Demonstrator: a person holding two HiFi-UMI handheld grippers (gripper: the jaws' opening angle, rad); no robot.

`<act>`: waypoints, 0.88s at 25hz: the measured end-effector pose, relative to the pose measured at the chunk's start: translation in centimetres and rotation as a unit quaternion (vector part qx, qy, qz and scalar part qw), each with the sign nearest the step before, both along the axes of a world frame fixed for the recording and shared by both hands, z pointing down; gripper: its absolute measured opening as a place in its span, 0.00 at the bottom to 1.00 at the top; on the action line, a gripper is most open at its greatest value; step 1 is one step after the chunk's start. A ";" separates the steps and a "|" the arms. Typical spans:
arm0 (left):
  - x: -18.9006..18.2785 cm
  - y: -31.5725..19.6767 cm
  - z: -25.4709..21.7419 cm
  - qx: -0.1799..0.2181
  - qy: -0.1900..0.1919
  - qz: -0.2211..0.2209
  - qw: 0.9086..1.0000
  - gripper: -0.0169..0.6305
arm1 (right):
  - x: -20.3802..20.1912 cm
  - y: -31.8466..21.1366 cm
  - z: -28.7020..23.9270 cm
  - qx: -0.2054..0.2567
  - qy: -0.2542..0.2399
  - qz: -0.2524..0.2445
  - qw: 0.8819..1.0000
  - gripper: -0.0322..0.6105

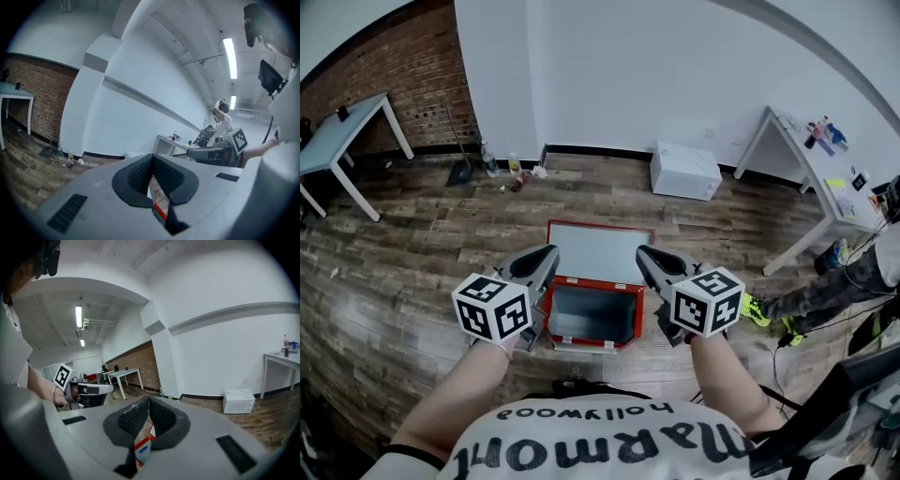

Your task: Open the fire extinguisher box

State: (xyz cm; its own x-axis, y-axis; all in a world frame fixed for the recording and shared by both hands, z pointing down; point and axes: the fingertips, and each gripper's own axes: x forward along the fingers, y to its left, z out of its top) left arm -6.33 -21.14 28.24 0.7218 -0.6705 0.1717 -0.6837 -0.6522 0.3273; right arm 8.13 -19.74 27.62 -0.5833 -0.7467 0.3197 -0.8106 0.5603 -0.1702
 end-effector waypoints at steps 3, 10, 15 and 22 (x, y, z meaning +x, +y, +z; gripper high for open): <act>0.9 0.6 0.2 0.000 -0.005 0.006 1.000 0.03 | 0.4 0.3 0.0 0.002 0.006 -0.003 1.000 0.07; 1.8 0.6 0.2 0.026 -0.049 0.033 0.998 0.03 | 1.1 0.6 0.2 -0.009 -0.012 0.000 1.000 0.06; 2.3 0.6 0.1 0.026 -0.045 0.038 0.998 0.03 | 1.3 0.8 0.6 -0.018 -0.013 0.000 1.000 0.06; 2.5 0.2 0.4 0.023 -0.045 0.041 0.998 0.03 | 1.4 0.5 1.2 -0.028 -0.020 0.004 0.999 0.06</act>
State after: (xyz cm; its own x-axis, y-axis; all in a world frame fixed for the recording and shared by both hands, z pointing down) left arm -3.83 -20.96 28.62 0.7573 -0.6187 0.2089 -0.6530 -0.7202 0.2343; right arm 9.55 -19.23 28.83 -0.5896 -0.7334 0.3384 -0.8076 0.5417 -0.2330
